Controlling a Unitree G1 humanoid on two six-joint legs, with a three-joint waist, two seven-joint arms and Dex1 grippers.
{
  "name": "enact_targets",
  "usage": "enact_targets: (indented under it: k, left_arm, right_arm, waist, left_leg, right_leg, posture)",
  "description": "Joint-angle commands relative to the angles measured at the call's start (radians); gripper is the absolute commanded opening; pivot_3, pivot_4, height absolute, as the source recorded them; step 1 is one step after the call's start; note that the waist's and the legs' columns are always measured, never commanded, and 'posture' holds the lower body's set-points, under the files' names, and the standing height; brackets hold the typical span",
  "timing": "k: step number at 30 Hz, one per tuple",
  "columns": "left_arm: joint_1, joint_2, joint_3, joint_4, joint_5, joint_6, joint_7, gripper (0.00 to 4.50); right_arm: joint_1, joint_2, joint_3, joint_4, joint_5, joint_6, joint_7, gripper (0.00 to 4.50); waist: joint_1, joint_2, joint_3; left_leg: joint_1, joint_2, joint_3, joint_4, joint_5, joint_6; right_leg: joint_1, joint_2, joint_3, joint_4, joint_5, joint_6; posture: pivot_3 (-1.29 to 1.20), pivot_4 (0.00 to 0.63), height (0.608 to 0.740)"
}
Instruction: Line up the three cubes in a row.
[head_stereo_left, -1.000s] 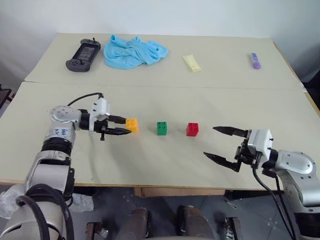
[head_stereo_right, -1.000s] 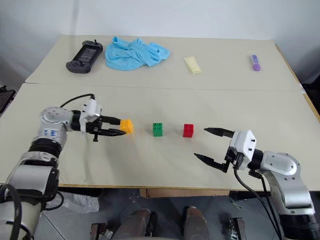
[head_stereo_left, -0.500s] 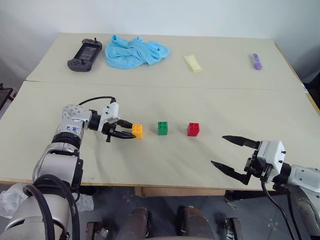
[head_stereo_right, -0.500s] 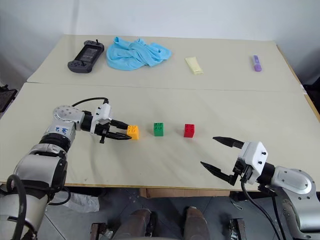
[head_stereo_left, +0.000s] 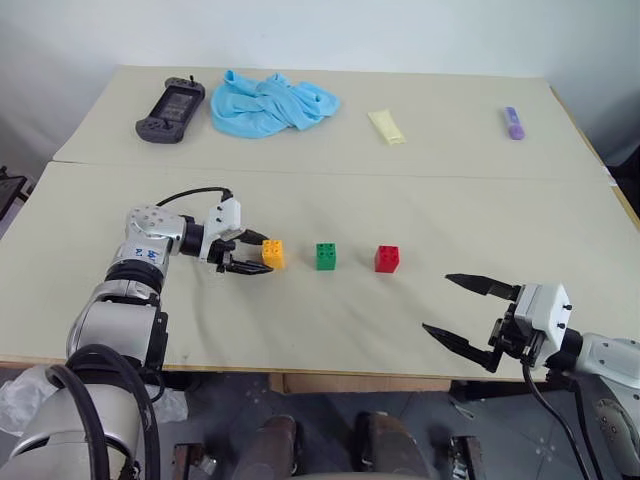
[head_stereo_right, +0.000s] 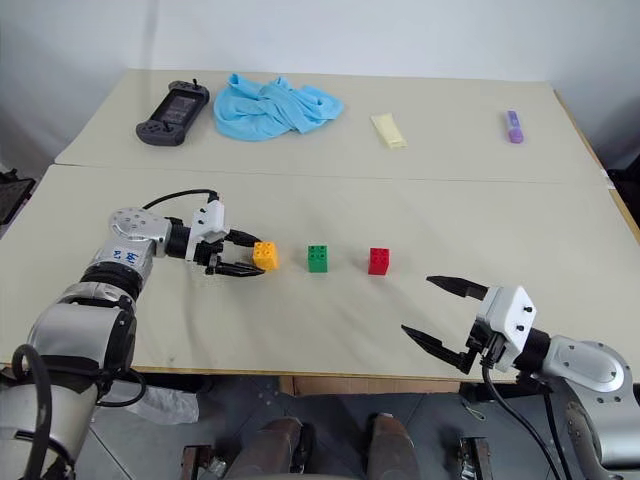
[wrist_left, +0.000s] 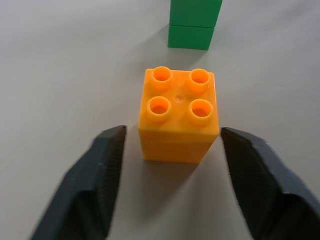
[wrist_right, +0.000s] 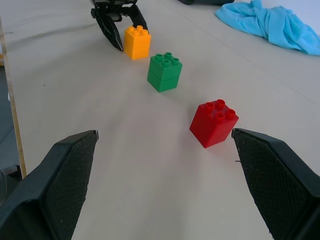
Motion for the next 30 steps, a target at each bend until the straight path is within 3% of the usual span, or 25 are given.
enact_targets:
  k: [1,8,13,17,23,30]
  left_arm:
    - [-0.006,0.012,0.031,-0.008,-0.004,-0.015,0.017,4.37]
    - [0.025,0.075,0.132,-0.058,-0.1,-0.004,-0.104,4.46]
    - [0.128,0.206,0.217,-0.213,-0.21,0.042,-0.21,4.46]
    - [0.247,0.306,0.248,-0.404,-0.248,0.122,-0.146,4.46]
    - [0.314,0.345,0.252,-0.502,-0.253,0.194,-0.064,4.46]
    - [0.342,0.322,0.26,-0.573,-0.277,0.206,-0.007,4.46]
  right_arm:
    - [-0.001,-0.002,-0.012,-0.034,0.021,0.0,0.002,4.5]
    - [-0.039,-0.012,-0.009,0.009,0.04,-0.003,0.047,4.5]
    - [-0.184,-0.047,-0.015,0.177,0.06,-0.048,0.17,4.5]
    - [-0.379,-0.149,0.007,0.399,0.047,-0.079,0.353,4.5]
    - [-0.615,-0.216,0.083,0.647,-0.017,-0.113,0.512,4.5]
    - [-0.674,-0.175,0.134,0.705,-0.043,-0.116,0.534,4.5]
  waist:
    - [0.0,0.0,0.0]
    - [-0.006,0.0,0.0]
    - [-0.02,0.0,0.0]
    - [-0.028,0.0,0.0]
    - [-0.015,0.0,0.0]
    - [-0.015,0.0,0.0]
  left_leg:
    - [0.0,0.0,0.0,0.0,0.0,0.0]
    - [0.0,0.001,0.0,0.0,0.0,0.0]
    - [0.001,0.001,0.0,0.0,0.0,0.0]
    - [0.0,0.001,0.0,0.0,0.0,0.0]
    - [0.0,0.002,-0.004,0.0,0.0,-0.001]
    - [-0.002,0.001,-0.003,0.0,0.0,-0.001]
  right_leg:
    - [0.0,0.0,0.0,0.0,0.0,0.0]
    - [0.0,0.0,0.0,0.0,0.0,0.0]
    - [0.0,0.0,0.001,0.0,0.0,0.0]
    - [0.0,-0.002,0.002,0.0,0.0,0.0]
    - [0.001,-0.004,0.007,-0.001,0.0,0.0]
    - [-0.001,-0.004,0.008,-0.001,0.0,0.0]
  posture:
    - [0.0,0.15,0.74]
    - [0.0,0.15,0.74]
    - [0.0,0.15,0.74]
    - [0.0,0.15,0.74]
    - [0.0,0.15,0.74]
    - [0.0,0.15,0.74]
